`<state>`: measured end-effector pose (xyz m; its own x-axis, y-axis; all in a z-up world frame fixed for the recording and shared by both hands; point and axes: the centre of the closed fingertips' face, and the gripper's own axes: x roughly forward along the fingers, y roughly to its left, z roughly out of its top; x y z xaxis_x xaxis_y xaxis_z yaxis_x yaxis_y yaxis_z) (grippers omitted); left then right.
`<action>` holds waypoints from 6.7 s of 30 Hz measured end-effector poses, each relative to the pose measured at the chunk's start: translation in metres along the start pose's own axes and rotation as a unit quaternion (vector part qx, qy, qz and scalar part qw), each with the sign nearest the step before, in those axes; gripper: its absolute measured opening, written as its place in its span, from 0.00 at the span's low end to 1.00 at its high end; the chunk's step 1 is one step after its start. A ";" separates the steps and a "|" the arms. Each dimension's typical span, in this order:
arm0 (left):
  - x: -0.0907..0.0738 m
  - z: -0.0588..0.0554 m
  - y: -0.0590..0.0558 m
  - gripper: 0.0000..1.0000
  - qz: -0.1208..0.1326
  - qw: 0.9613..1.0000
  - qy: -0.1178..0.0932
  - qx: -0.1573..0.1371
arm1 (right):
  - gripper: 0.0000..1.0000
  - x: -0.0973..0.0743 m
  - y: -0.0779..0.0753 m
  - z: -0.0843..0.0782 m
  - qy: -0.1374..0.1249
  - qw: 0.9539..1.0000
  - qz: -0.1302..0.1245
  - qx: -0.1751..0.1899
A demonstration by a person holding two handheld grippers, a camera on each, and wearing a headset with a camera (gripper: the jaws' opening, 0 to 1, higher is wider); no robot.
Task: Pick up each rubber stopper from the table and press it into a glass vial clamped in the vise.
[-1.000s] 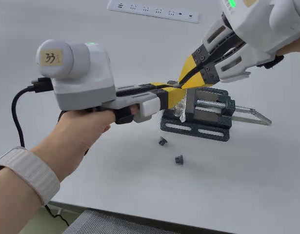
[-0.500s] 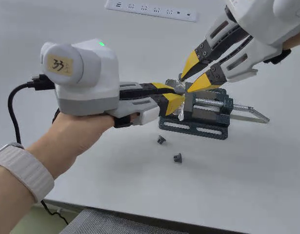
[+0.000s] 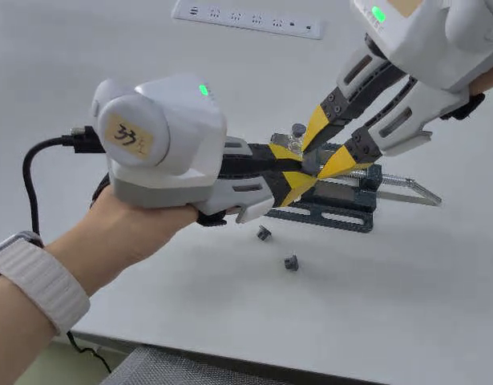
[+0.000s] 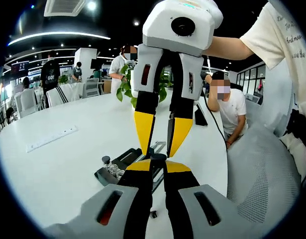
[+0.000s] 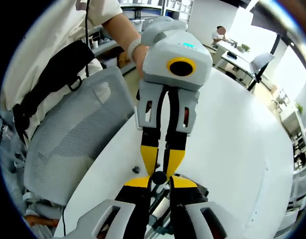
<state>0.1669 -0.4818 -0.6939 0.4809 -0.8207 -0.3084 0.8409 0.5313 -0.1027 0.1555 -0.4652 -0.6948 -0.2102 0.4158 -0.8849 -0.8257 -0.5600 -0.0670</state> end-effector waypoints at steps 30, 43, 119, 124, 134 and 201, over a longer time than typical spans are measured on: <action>0.001 -0.004 -0.001 0.04 -0.007 1.000 0.011 0.010 | 0.06 0.001 0.009 -0.001 0.012 1.000 0.023 -0.006; 0.002 -0.012 0.008 0.21 0.014 1.000 0.014 -0.023 | 0.06 0.002 0.001 -0.005 0.011 1.000 0.019 -0.007; -0.014 -0.066 0.039 0.91 0.094 0.990 0.055 -0.087 | 0.05 0.046 -0.071 -0.078 0.144 0.989 0.026 -0.024; -0.015 -0.067 0.041 0.91 0.096 0.990 0.054 -0.089 | 0.05 0.048 -0.072 -0.078 0.150 0.988 0.029 -0.022; -0.017 -0.068 0.042 0.90 0.097 0.990 0.053 -0.091 | 0.05 0.049 -0.075 -0.080 0.162 0.986 0.039 -0.010; -0.015 -0.069 0.040 0.87 0.093 0.989 0.053 -0.098 | 0.07 0.049 -0.074 -0.078 0.163 0.986 0.011 0.040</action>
<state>0.1762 -0.4334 -0.7590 0.5852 -0.6840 -0.4356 0.6714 0.7099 -0.2127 0.2469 -0.4591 -0.7694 -0.0606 0.1446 -0.9876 -0.8641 -0.5028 -0.0206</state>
